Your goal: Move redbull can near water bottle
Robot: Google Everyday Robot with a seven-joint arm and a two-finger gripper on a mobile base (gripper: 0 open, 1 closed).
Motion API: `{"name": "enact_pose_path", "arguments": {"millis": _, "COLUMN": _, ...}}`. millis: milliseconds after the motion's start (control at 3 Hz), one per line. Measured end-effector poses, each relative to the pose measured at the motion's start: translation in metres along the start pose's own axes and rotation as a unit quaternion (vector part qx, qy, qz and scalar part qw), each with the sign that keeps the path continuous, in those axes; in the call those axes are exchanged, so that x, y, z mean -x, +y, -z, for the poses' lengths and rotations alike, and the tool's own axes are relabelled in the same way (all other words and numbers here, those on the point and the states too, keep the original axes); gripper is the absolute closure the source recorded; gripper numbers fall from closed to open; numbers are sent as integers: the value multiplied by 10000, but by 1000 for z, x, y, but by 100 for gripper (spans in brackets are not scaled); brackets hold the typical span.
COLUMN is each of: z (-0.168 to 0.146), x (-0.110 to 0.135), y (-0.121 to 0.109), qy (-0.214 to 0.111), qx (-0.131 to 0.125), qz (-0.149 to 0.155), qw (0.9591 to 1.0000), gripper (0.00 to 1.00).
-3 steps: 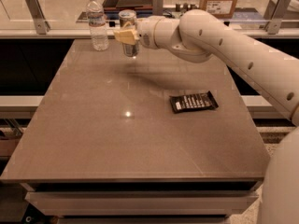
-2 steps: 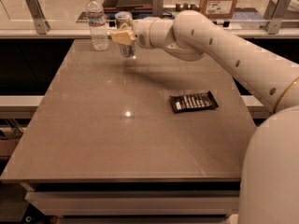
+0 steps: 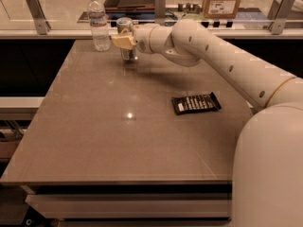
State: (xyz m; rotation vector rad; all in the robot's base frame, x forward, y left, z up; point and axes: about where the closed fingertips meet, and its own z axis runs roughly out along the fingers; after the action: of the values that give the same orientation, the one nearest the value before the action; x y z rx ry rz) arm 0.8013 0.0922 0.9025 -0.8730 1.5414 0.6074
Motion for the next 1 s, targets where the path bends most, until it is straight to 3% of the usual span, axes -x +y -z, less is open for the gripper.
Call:
{"name": "enact_pose_path", "arguments": {"millis": 667, "z": -25, "x": -13, "y": -11, "qy": -49, "qx": 284, "qz": 114, "qw": 9995, "gripper": 100}}
{"name": "enact_pose_path", "arguments": {"millis": 1000, "z": -29, "x": -15, "y": -15, "qy": -12, "qx": 287, "qz": 106, "qw": 9995, "gripper": 100}}
